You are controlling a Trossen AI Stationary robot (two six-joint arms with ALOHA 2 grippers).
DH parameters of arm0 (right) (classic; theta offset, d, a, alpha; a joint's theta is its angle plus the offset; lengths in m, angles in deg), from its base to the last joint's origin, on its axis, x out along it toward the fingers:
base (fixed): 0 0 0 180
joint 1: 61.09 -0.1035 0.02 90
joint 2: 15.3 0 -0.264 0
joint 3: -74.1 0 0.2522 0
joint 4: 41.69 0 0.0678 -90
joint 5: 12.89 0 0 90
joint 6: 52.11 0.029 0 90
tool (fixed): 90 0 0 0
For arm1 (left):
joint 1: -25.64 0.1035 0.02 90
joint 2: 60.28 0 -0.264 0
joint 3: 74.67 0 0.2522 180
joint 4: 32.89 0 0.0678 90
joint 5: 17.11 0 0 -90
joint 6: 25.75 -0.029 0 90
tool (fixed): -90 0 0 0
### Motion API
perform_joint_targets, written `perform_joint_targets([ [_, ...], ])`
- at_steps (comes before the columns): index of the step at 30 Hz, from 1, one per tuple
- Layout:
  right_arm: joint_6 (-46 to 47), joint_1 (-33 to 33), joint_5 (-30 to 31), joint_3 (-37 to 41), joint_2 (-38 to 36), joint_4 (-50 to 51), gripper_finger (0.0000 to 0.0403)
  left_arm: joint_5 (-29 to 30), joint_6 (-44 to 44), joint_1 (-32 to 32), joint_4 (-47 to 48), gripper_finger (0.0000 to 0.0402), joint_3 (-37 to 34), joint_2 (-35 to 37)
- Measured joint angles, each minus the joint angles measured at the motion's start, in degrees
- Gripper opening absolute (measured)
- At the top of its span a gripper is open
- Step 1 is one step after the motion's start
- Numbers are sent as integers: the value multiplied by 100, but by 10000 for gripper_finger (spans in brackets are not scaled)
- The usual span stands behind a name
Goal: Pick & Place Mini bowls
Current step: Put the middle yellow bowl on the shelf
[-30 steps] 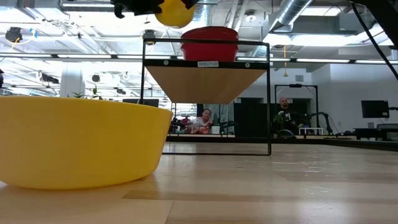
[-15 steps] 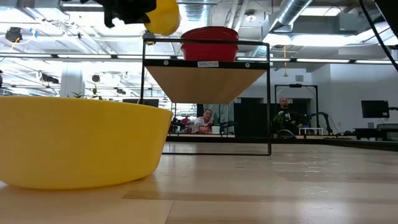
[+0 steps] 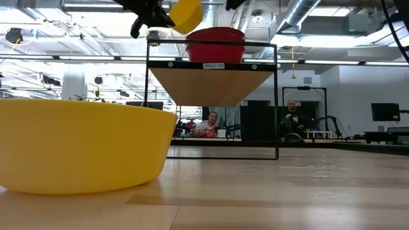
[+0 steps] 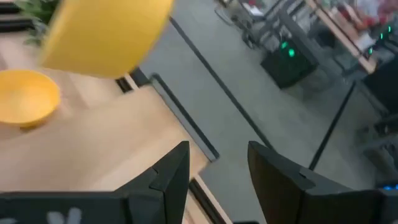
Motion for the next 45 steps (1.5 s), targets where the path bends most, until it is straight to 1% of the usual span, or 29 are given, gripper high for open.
perform_joint_targets([
  [5,12,383,-63,261,-104,-18,155,-221,148,36,1143,4,1003,-623],
  [7,-83,479,-181,442,-187,-146,152,-410,247,102,1524,4,1347,-822],
  [9,-240,549,-440,751,-328,-503,148,-660,382,182,1796,4,1639,-999],
  [11,-393,624,-801,1202,-534,-1096,144,-839,405,282,2115,4,1889,-1139],
  [13,-508,697,-1081,1798,-840,-1758,140,-906,408,358,2367,4,2100,-1244],
  [15,-542,761,-1195,2423,-1189,-2422,135,-925,441,430,2680,4,2284,-1324],
  [17,-550,820,-1265,3061,-1558,-2945,132,-1034,579,515,2944,4,2422,-1417],
  [21,-586,890,-1325,4282,-2277,-3863,127,-1347,751,654,3173,4,2551,-1619],
  [26,-544,881,-1774,5663,-3116,-5271,127,-1624,878,757,3466,4,2751,-1990],
  [28,-541,880,-1920,6121,-3369,-5780,127,-1648,882,756,3553,4,2860,-2131],
  [31,-541,882,-2046,6619,-3656,-6309,126,-1666,997,740,3754,4,3039,-2345],
  [34,-541,882,-2065,6972,-3848,-6593,125,-1690,1105,738,4059,4,3210,-2532],
  [38,-587,882,-2137,7314,-4014,-6802,124,-1920,1329,740,4187,4,3353,-2685],
  [41,-716,885,-2392,7602,-4137,-7079,124,-1938,1503,740,4433,4,3451,-2814],
  [45,-758,1023,-2910,8007,-4293,-7453,124,-1995,1738,740,4685,4,3532,-2949],
])
